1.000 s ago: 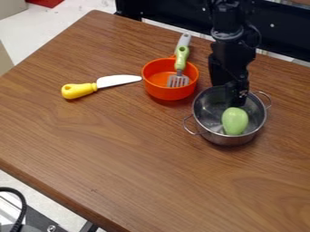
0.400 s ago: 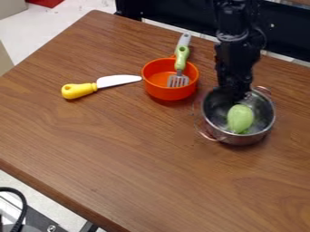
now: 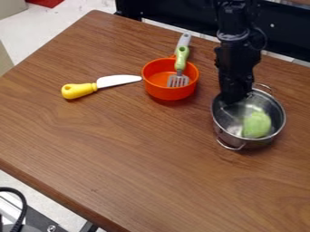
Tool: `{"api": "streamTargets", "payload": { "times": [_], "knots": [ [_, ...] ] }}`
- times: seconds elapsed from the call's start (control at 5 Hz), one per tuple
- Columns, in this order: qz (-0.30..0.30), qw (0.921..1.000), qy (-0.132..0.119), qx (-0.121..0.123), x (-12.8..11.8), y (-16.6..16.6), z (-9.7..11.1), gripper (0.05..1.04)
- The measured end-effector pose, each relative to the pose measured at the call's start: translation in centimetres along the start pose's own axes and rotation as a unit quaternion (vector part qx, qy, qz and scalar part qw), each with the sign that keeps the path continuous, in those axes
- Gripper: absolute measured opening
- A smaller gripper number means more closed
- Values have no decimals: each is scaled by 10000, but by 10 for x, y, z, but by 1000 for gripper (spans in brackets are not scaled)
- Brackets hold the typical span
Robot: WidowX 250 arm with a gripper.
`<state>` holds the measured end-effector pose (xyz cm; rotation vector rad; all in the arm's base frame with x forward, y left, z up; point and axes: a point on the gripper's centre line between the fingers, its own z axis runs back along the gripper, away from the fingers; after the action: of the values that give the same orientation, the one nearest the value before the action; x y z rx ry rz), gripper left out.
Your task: Moved the silver pot to the lower left of the table
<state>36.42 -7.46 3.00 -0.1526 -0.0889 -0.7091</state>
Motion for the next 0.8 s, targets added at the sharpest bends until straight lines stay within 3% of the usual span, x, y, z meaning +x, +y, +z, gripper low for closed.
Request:
{"api": "streamTargets", "payload": {
  "times": [0.4, 0.8],
  "knots": [
    [252, 9997, 35, -36, -6, -8, 22, 54],
    [376, 9993, 18, -55, -28, -15, 39, 54]
  ]
}}
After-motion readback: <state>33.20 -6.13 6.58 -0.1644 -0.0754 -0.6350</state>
